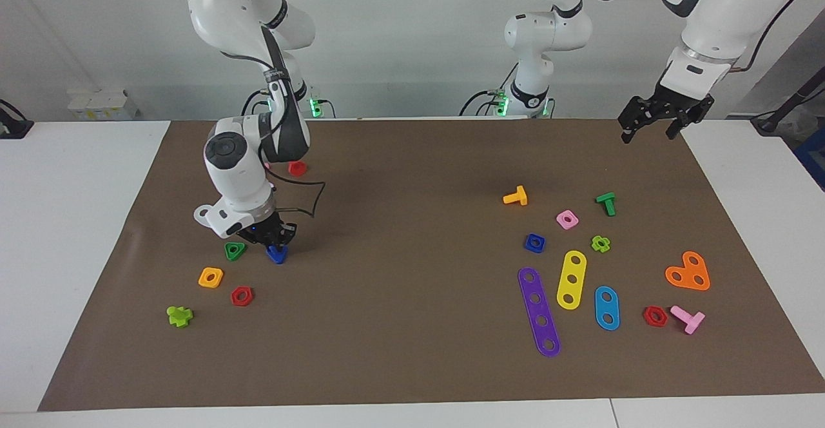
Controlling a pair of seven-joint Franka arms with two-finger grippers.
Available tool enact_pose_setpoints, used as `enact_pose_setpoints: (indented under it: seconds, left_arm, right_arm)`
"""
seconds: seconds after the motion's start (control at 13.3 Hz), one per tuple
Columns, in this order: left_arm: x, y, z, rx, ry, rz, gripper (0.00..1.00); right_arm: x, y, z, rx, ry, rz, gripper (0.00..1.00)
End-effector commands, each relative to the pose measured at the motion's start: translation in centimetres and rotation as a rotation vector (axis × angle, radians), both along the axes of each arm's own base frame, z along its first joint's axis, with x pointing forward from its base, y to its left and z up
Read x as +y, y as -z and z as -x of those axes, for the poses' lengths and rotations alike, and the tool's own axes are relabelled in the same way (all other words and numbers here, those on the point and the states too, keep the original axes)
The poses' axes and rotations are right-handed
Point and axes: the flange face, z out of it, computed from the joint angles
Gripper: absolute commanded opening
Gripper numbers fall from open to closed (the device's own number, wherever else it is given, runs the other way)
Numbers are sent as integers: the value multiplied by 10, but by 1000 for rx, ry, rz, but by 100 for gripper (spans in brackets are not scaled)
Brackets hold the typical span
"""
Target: Unscrew and place screws in storage area
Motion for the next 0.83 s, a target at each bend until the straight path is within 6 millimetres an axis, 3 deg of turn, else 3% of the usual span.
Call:
enact_pose_setpoints:
  seconds: [0.0,0.3,0.6,0.75]
  left_arm:
    - [2,-1,7,-2,10,-9,100]
    - [8,-3,6,-7,-13,-9,100]
    - [3,-3,6,-7,5,-9,100]
    - [5,-3,6,-5,1,-9,100]
  right_arm:
    - [1,-26,6,-27,25,-15,95]
    - [-9,-94,4,-11,45,-4,97]
    - [-15,-183,-5,-33,62,0,97]
    - [-13,-217,-2,-41,60,1,97]
